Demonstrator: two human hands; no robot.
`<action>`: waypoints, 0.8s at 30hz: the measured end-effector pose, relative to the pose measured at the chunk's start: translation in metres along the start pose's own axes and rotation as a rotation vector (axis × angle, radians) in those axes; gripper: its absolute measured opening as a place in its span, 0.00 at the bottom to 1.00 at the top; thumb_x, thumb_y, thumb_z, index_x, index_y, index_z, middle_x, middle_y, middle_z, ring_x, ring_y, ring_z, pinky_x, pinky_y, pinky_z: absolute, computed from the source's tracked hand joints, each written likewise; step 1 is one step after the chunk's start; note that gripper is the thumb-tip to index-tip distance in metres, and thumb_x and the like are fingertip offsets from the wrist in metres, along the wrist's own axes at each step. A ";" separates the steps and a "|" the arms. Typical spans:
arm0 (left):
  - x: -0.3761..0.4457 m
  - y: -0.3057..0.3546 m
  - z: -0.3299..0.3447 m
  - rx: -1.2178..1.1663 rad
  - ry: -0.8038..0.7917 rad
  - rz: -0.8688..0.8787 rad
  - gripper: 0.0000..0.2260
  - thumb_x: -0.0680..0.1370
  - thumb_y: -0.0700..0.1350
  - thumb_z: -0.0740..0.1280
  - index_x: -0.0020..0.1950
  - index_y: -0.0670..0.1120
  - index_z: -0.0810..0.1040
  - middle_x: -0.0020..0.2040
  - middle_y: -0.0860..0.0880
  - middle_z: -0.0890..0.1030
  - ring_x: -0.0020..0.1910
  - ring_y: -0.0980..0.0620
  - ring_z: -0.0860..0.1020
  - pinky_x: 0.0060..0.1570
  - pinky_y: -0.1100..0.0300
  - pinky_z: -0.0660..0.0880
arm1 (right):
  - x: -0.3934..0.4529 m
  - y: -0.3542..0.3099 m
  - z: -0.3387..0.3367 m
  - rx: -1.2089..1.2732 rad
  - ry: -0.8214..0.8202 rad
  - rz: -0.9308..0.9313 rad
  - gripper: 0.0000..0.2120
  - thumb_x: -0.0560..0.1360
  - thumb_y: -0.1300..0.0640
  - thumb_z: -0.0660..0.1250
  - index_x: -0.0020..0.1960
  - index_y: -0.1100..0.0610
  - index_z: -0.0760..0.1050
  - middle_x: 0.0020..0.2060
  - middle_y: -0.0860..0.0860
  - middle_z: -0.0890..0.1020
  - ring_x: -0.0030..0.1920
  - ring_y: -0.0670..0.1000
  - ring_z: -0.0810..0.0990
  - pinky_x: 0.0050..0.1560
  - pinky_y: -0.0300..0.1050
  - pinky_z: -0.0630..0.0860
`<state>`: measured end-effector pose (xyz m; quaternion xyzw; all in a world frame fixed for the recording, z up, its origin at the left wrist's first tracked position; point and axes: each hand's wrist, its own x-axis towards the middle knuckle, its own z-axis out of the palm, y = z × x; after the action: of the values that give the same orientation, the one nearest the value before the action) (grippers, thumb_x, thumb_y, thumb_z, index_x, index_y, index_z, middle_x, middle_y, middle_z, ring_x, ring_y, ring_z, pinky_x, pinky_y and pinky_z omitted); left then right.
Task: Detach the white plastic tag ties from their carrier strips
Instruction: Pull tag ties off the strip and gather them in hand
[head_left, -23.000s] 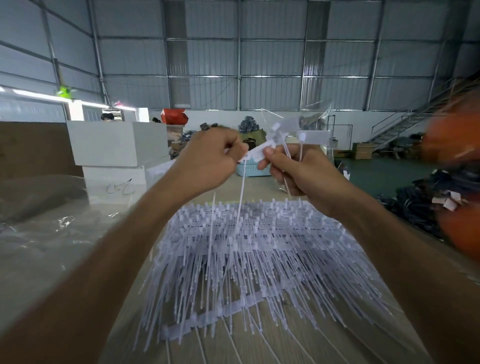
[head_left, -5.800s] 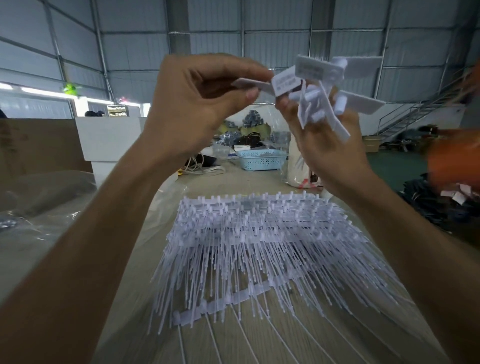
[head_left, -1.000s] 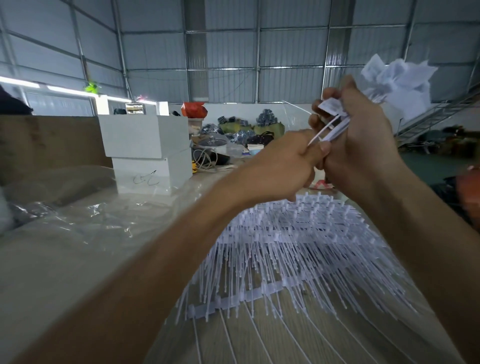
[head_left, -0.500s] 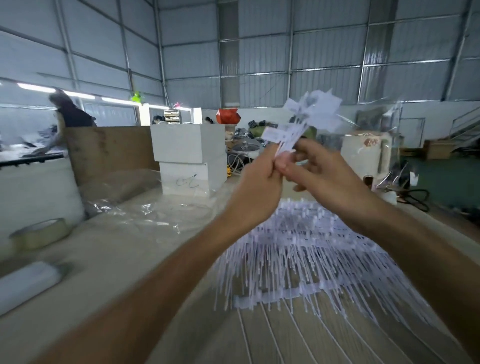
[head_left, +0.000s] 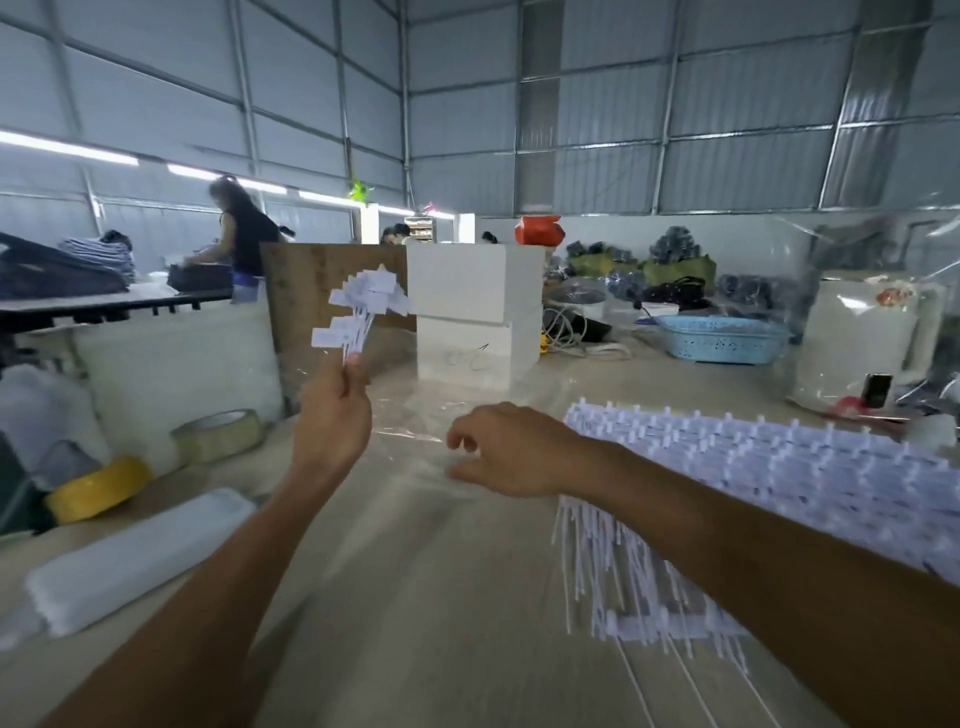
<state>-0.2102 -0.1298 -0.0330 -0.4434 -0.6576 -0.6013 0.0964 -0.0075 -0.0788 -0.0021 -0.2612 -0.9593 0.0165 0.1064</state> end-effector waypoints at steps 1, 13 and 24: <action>0.001 -0.007 -0.003 0.015 0.008 -0.016 0.12 0.86 0.51 0.53 0.49 0.48 0.71 0.42 0.48 0.76 0.44 0.44 0.73 0.45 0.53 0.65 | 0.020 -0.006 0.008 -0.025 0.018 0.009 0.23 0.79 0.41 0.65 0.69 0.52 0.72 0.65 0.54 0.75 0.63 0.57 0.74 0.61 0.53 0.73; 0.000 -0.028 -0.004 0.113 -0.090 -0.024 0.14 0.86 0.52 0.51 0.50 0.47 0.71 0.43 0.48 0.77 0.44 0.44 0.73 0.44 0.52 0.67 | 0.081 0.028 0.032 0.052 -0.018 0.295 0.12 0.76 0.63 0.63 0.57 0.58 0.79 0.58 0.60 0.80 0.57 0.62 0.80 0.55 0.48 0.77; -0.015 -0.021 0.009 0.397 -0.467 0.115 0.12 0.84 0.54 0.53 0.49 0.51 0.73 0.47 0.48 0.80 0.50 0.39 0.78 0.54 0.46 0.75 | 0.048 0.043 -0.013 0.349 0.532 0.468 0.12 0.81 0.55 0.60 0.48 0.60 0.79 0.45 0.58 0.85 0.49 0.60 0.83 0.53 0.55 0.80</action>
<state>-0.2126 -0.1267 -0.0595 -0.5784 -0.7405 -0.3366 0.0614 -0.0232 -0.0176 0.0160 -0.4461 -0.7955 0.1350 0.3873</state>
